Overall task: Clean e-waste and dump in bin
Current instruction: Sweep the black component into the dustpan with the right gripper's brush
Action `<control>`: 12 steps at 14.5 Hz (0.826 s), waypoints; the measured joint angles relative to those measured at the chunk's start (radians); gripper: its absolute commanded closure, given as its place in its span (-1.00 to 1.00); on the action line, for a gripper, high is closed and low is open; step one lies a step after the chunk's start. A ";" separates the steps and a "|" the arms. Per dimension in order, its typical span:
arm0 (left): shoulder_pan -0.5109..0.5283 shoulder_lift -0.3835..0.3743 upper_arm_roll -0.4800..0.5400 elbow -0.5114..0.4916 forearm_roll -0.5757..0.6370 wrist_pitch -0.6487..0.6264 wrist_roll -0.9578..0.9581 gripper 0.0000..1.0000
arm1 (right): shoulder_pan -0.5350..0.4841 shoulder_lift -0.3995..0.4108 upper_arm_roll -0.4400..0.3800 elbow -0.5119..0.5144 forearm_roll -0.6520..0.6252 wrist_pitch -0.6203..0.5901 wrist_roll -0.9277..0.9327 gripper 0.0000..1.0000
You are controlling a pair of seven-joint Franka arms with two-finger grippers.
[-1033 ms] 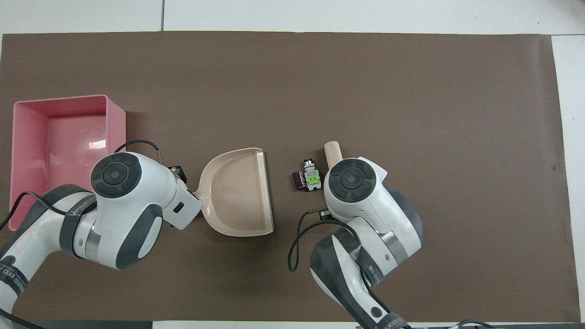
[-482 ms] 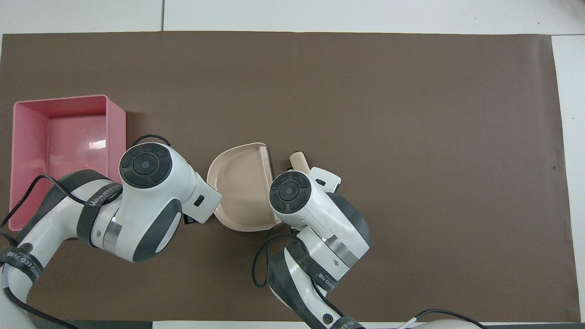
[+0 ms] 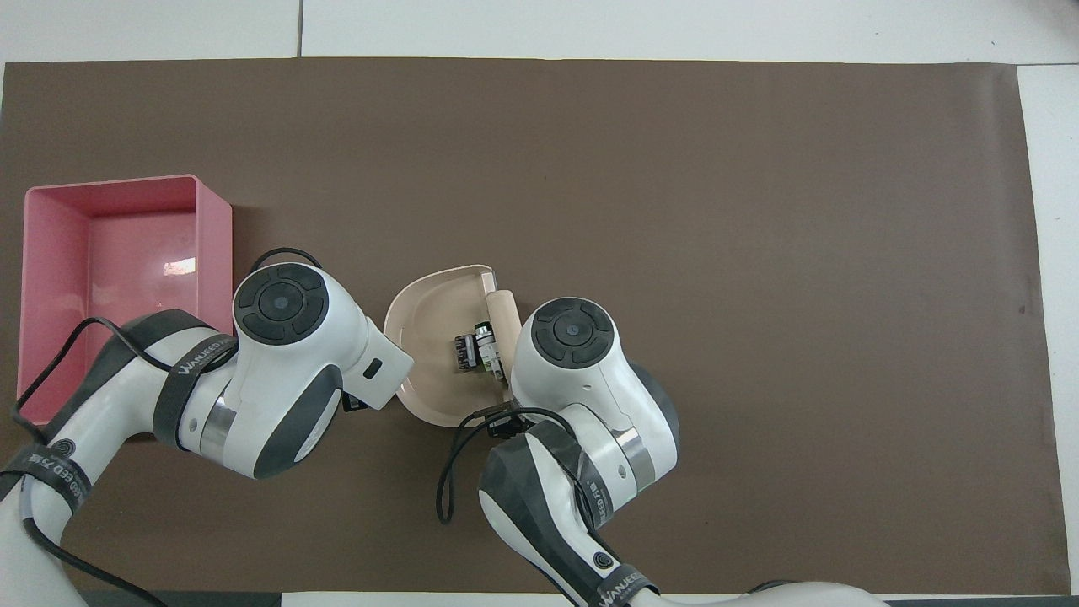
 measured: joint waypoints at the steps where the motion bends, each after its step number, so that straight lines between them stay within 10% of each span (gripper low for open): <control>1: 0.000 0.000 0.000 0.000 0.002 0.001 0.000 0.99 | 0.003 0.007 0.001 0.000 0.074 0.036 -0.030 0.99; 6: 0.000 0.000 0.000 0.000 0.008 0.011 0.026 0.99 | 0.051 0.011 0.007 0.004 0.200 0.081 0.004 1.00; 12: 0.024 0.009 0.005 -0.002 -0.004 0.058 0.153 0.99 | 0.054 -0.081 0.006 0.009 -0.019 0.004 0.303 1.00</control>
